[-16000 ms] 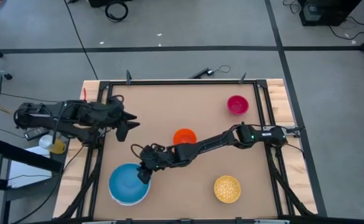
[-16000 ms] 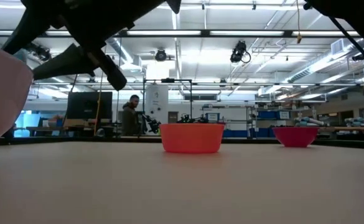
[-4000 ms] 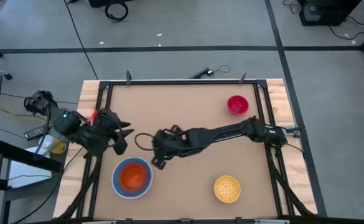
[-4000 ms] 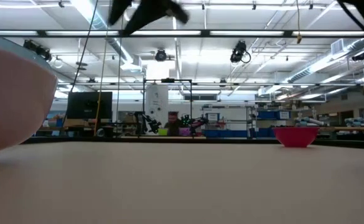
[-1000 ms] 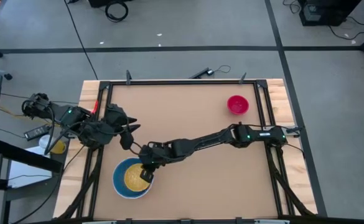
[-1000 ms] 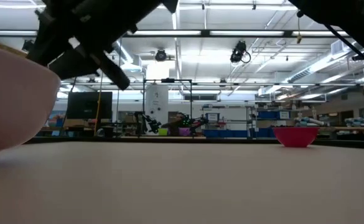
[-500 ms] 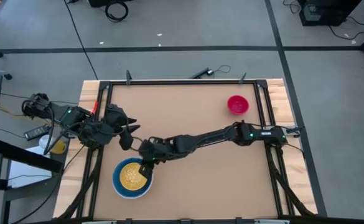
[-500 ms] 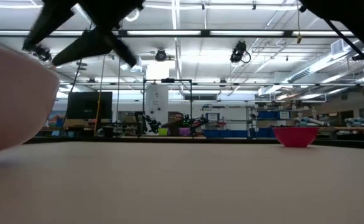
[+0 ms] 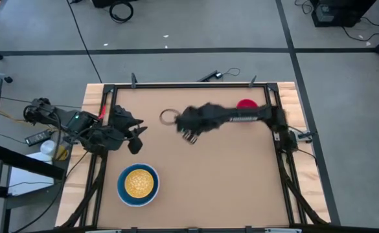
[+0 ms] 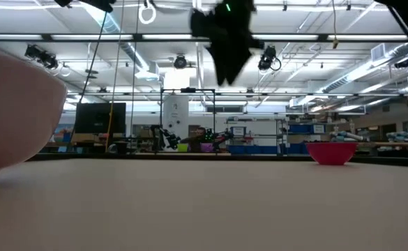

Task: Nest bowls inside each other
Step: Stack the red bowl on top of the yellow bowl

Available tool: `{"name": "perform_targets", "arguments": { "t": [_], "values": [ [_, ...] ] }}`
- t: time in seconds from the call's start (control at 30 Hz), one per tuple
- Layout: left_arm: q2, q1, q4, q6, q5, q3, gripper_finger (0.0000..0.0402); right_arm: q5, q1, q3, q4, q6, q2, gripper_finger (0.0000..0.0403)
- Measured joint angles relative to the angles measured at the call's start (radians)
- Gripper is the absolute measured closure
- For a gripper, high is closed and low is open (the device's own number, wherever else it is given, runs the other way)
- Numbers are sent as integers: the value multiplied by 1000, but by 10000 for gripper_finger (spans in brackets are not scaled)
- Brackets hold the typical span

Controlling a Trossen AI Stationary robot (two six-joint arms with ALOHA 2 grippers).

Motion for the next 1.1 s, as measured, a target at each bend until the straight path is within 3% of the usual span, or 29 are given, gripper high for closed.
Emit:
{"name": "perform_targets", "arguments": {
  "t": [0.3,0.47,0.63,0.9,1.1],
  "values": [
    [88,107,21,-92,-28,0,260,-205,-315,-691,265,-162,-396,249],
    [160,170,48,-122,-25,0,260,-283,-464,-926,330,-217,-544,249],
    [221,227,155,-69,45,0,260,-321,-537,-1053,387,-258,-582,249],
    [288,270,291,-34,118,0,260,-220,-568,-1141,501,-338,-582,249],
    [304,270,312,-37,160,0,260,-297,-593,-1189,605,-406,-582,255]
  ]
}}
